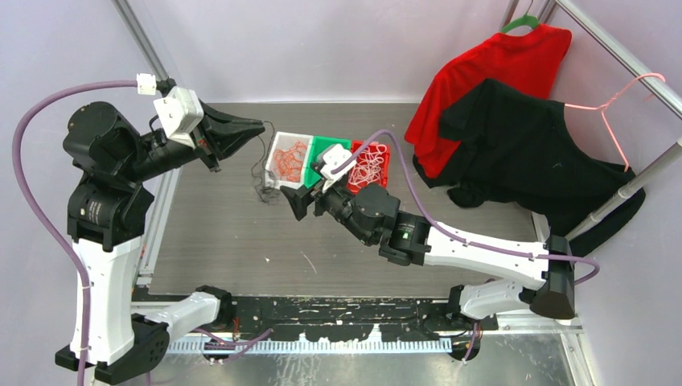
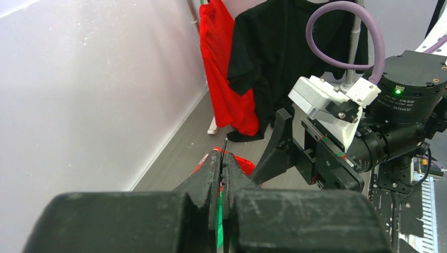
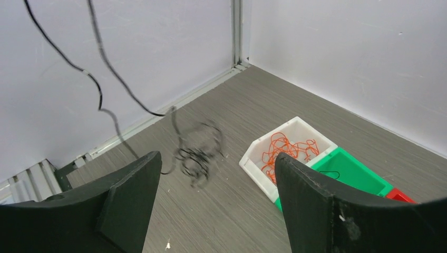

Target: Untangle the cables

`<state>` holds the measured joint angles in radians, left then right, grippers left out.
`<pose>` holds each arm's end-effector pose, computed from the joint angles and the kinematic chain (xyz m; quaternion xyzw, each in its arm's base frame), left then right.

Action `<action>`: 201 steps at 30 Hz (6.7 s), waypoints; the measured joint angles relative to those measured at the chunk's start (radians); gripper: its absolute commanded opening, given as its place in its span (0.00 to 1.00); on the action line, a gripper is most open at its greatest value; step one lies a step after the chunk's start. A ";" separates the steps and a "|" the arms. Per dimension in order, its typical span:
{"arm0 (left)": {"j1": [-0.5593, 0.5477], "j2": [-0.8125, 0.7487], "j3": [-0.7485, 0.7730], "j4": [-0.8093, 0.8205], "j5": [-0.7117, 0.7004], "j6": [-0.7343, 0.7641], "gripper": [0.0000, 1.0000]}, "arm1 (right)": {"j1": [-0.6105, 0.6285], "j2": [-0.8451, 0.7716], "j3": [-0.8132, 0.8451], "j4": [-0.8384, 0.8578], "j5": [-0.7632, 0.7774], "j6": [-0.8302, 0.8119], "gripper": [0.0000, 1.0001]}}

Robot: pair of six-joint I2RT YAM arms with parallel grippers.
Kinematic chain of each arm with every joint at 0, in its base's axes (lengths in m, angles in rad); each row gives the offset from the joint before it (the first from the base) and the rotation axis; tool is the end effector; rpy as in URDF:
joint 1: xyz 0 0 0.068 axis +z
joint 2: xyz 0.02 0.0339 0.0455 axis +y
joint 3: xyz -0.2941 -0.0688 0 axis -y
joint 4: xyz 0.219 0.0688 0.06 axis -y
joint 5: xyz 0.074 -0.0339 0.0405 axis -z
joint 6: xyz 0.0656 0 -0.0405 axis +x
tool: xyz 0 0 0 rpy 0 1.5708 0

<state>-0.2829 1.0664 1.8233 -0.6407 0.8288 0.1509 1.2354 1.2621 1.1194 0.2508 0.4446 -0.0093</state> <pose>0.0954 -0.0781 0.5787 0.4247 0.5296 -0.3122 0.6646 0.1216 0.2630 0.4363 -0.2464 0.6250 0.2973 0.6785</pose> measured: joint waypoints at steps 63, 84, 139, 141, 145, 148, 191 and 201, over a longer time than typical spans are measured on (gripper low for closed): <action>0.000 0.011 0.075 0.008 0.046 -0.070 0.00 | -0.005 0.050 0.019 0.003 -0.227 -0.011 0.81; 0.000 0.023 0.104 0.003 0.065 -0.075 0.00 | -0.023 0.096 0.102 -0.006 -0.300 -0.035 0.73; 0.000 0.236 0.382 0.082 -0.017 -0.032 0.00 | -0.100 -0.006 -0.503 0.349 -0.174 0.130 0.81; 0.000 0.233 0.373 0.080 -0.016 -0.028 0.00 | -0.100 -0.036 -0.415 0.346 -0.227 0.112 0.81; 0.000 0.232 0.368 0.077 -0.011 -0.019 0.00 | -0.100 -0.038 -0.259 0.335 -0.344 0.074 0.80; 0.000 0.232 0.368 0.074 -0.005 -0.016 0.00 | -0.100 -0.004 -0.193 0.322 -0.397 0.054 0.78; 0.000 0.225 0.448 0.072 0.055 -0.065 0.00 | -0.129 0.254 -0.217 0.385 -0.472 0.171 0.21; 0.000 0.237 0.478 0.111 0.022 -0.064 0.00 | -0.129 0.285 -0.356 0.462 -0.443 0.219 0.21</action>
<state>-0.2829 1.3037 2.3016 -0.5297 0.8509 0.0864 1.1069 1.5475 0.7631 0.7128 0.0017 0.2100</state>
